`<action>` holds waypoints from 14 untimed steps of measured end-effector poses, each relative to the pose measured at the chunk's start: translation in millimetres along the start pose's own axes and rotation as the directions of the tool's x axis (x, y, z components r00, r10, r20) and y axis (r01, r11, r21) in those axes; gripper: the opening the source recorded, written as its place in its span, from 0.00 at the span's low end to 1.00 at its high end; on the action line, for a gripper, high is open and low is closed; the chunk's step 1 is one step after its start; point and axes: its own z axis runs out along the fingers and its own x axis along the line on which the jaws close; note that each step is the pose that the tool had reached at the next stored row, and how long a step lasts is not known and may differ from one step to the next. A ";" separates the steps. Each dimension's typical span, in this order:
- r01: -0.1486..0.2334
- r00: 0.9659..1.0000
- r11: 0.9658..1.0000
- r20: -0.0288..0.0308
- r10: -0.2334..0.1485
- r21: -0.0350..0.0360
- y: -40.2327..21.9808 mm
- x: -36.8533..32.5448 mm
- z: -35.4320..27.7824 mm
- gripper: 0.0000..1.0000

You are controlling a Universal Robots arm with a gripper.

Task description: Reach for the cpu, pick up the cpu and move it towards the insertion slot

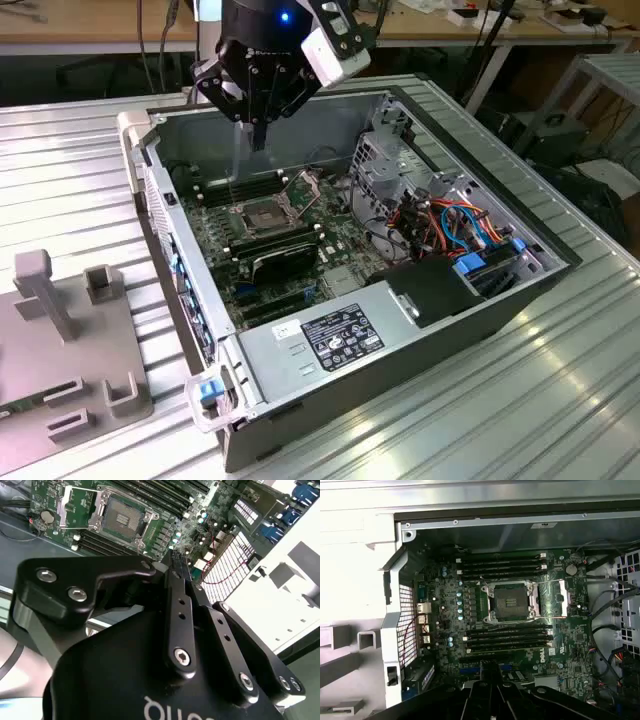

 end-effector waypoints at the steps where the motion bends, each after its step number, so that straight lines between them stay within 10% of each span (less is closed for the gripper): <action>1: 0.000 1.000 1.000 0.000 0.000 0.000 0.0 0.0 0.0 0.11; 14: 0.000 1.000 1.000 0.000 0.000 0.000 -1.3 17.2 -0.4 0.11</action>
